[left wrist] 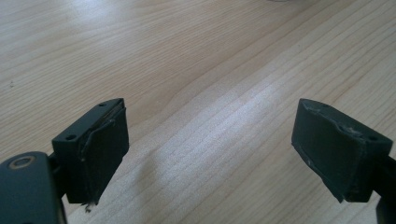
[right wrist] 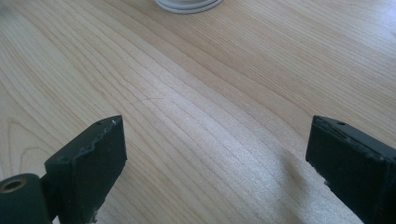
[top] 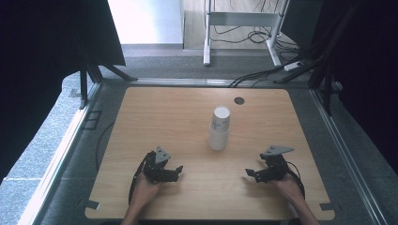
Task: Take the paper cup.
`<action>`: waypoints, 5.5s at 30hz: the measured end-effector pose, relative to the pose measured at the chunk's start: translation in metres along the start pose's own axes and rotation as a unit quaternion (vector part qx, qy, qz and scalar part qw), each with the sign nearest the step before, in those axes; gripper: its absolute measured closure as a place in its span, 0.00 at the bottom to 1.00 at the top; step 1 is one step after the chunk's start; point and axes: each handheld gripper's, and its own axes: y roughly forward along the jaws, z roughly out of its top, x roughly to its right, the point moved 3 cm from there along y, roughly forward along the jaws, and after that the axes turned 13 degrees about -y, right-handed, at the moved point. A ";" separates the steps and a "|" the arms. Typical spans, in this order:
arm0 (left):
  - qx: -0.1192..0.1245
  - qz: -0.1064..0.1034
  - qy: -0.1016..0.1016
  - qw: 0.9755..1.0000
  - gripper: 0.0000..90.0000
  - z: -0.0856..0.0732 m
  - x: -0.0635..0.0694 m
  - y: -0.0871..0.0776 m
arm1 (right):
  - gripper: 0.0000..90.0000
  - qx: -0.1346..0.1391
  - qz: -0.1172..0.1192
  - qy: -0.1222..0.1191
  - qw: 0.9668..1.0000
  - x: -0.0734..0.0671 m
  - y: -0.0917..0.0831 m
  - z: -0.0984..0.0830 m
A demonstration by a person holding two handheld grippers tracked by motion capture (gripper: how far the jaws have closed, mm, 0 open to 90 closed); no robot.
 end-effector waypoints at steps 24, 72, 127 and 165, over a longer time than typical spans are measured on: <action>0.006 -0.018 -0.002 1.000 0.12 0.001 0.004 0.004 | 0.04 0.002 0.000 -0.017 1.000 -0.001 -0.001 0.003; 0.032 -0.026 0.014 0.999 0.13 0.040 0.015 -0.005 | 0.07 0.035 0.025 -0.019 0.999 -0.002 -0.022 0.047; 0.017 -0.084 0.042 0.995 0.12 0.108 0.035 0.022 | 0.05 0.055 0.041 -0.031 0.997 0.017 -0.022 0.121; 0.004 -0.124 0.073 0.990 0.13 0.137 0.066 0.071 | 0.13 0.058 0.039 -0.037 0.997 0.032 0.000 0.185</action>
